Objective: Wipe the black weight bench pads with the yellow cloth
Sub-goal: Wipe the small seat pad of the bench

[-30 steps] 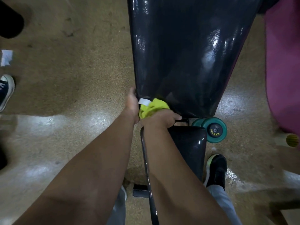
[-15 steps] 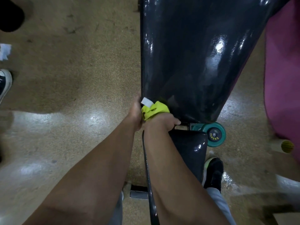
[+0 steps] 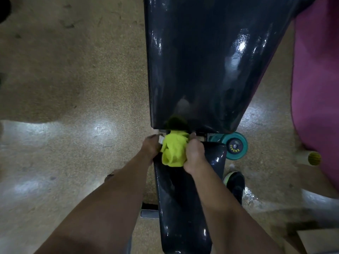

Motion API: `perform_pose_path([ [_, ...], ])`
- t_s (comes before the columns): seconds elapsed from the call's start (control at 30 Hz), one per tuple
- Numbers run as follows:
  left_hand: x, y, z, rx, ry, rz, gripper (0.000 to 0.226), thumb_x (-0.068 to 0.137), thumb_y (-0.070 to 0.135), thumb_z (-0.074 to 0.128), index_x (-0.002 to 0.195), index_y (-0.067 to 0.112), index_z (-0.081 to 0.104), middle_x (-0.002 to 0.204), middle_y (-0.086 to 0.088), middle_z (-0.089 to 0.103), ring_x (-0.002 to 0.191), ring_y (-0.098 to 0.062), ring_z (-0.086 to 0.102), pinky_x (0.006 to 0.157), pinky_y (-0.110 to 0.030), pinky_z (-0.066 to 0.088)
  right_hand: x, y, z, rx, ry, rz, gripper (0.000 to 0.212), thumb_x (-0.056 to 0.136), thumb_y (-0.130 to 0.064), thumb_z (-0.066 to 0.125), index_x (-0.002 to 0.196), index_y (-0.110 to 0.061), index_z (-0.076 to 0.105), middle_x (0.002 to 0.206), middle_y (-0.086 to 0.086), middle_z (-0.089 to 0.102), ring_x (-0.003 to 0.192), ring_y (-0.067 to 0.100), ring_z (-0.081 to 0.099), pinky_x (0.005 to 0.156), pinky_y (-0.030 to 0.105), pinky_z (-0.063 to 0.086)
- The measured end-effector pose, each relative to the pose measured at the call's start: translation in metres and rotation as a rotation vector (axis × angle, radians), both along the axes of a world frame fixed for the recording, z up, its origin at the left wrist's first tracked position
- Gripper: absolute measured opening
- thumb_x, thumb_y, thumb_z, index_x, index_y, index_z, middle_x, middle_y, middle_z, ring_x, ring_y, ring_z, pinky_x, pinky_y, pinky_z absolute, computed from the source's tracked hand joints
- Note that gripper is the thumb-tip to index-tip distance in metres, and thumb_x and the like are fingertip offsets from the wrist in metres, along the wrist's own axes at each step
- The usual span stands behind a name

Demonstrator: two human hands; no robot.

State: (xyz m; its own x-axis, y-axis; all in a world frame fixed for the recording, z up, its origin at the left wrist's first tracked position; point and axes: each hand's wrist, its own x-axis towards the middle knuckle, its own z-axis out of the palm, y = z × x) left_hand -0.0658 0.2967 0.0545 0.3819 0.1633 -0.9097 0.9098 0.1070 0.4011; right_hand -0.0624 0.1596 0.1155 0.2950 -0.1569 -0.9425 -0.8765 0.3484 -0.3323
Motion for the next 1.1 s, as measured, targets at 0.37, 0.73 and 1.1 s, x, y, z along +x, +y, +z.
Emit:
perform_pose_path([
  [0.37,0.006,0.002,0.009,0.06,0.074,-0.126,0.024,0.097,0.016,0.059,0.078,0.013,0.073,0.088,-0.017,0.07,0.078,-0.03,0.066,0.082,-0.041,0.056,-0.023,-0.004,-0.015,-0.894,-0.422,1.337,0.066,0.093,-0.04,0.022,0.143,-0.015,0.058,0.151,0.012,0.051,0.148,0.035,0.033,0.125,0.057,0.011],
  [0.73,-0.01,0.004,0.012,0.042,0.062,-0.016,0.031,0.104,0.031,0.047,0.083,0.015,0.063,0.078,-0.007,0.063,0.076,-0.025,0.061,0.075,-0.035,0.049,-0.042,-0.061,-0.031,-1.01,-0.859,1.348,0.051,0.095,-0.026,0.036,0.132,-0.01,0.066,0.136,0.014,0.062,0.126,0.036,0.055,0.115,0.052,0.037],
  [1.1,-0.009,-0.003,0.024,0.041,0.118,0.035,0.035,0.106,0.035,0.042,0.093,0.011,0.063,0.084,-0.012,0.066,0.08,-0.028,0.063,0.081,-0.037,0.052,-0.062,-0.029,-0.02,-0.901,-0.873,1.464,0.061,0.099,-0.031,0.03,0.149,-0.001,0.048,0.155,0.017,0.047,0.147,0.033,0.039,0.127,0.049,0.023],
])
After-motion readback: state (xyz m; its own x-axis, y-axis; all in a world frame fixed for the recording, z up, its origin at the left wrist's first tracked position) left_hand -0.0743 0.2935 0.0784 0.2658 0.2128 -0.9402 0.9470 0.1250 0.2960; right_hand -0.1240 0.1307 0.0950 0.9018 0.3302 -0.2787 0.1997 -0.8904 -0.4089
